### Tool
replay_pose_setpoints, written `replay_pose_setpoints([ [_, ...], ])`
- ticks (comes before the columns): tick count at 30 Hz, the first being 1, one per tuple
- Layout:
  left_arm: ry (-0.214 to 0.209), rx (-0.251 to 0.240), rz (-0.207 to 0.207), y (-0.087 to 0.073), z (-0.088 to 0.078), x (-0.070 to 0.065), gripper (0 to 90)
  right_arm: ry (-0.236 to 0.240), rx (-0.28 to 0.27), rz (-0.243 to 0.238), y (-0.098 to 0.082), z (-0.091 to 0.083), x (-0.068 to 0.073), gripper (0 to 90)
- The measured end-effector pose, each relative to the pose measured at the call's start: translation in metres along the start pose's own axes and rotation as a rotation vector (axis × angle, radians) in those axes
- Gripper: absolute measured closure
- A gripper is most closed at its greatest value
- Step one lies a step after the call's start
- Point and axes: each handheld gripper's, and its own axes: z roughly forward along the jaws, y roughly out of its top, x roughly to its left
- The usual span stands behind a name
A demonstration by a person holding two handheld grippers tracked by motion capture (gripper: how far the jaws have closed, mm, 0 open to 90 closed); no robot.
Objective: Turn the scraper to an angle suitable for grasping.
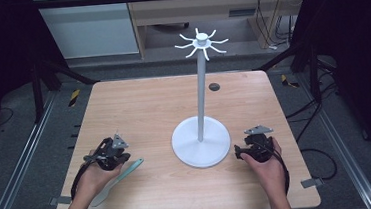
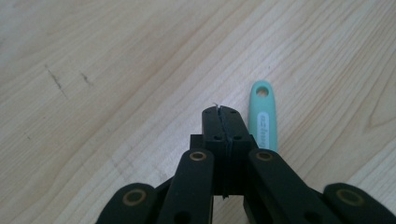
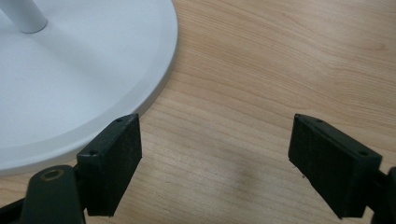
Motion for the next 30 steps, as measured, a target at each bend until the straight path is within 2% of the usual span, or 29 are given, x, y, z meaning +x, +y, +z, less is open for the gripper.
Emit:
replay_pose_setpoints([
  [11,-0.022,0.018,0.027,0.004,0.009,-0.009,90.0,0.011,0.009,-0.005,0.0,0.002,0.001,17.6],
  [14,-0.014,0.015,0.029,0.005,0.01,-0.009,90.0,0.011,0.009,-0.01,0.0,0.002,0.001,17.5],
  [23,-0.029,0.042,0.04,0.004,0.016,-0.01,90.0,0.015,0.015,-0.008,0.0,0.003,0.002,17.5],
  [26,-0.019,0.041,0.043,0.004,0.016,-0.01,90.0,0.016,0.017,-0.01,0.0,0.003,0.002,17.5],
  [30,-0.026,0.052,0.043,0.004,0.017,-0.01,90.0,0.02,0.02,-0.013,0.0,0.003,0.003,17.5],
])
